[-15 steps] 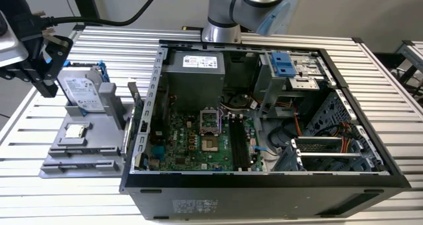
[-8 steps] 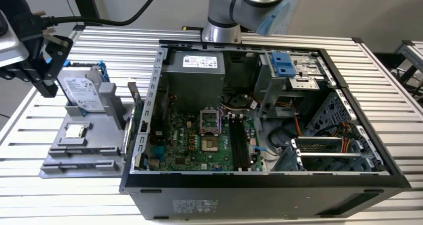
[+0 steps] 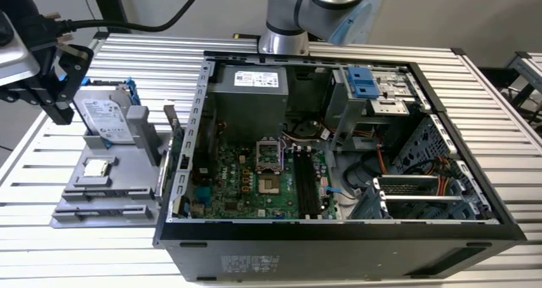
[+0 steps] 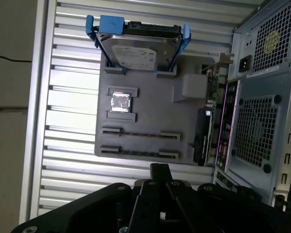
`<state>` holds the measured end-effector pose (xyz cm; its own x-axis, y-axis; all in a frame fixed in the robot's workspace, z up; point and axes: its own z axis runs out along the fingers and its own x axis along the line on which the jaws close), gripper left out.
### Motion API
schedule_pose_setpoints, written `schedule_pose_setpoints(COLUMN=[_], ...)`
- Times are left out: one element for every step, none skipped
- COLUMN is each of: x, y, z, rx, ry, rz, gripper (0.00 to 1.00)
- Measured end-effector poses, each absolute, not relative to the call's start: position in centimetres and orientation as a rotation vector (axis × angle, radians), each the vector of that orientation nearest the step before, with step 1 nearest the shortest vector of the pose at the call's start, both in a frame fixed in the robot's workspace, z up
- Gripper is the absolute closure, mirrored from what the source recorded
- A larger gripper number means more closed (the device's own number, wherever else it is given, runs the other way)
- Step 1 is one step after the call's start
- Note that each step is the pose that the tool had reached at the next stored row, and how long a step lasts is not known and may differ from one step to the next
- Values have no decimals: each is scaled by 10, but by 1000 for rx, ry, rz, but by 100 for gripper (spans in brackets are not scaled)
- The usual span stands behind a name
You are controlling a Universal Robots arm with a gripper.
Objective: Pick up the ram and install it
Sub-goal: 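Pick up the ram and move it above insertion slot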
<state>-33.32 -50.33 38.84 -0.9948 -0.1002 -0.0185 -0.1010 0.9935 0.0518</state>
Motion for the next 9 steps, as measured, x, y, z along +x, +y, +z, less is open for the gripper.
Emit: schedule_pose_setpoints(x=[-333, -333, -333, -333, -333, -333, -333, -333, -333], y=[-503, -503, -503, -503, -503, -503, -503, -503, -503], z=[388, 388, 388, 388, 388, 388, 388, 388, 388], rx=[-161, -165, -168, -172, -176, -179, -182, -186, -189], ry=[3121, 3121, 3120, 3120, 3120, 3120, 3120, 3120, 3119], rz=[82, 82, 82, 82, 82, 82, 83, 83, 83], gripper=[100, 100, 100, 100, 100, 100, 100, 100, 100])
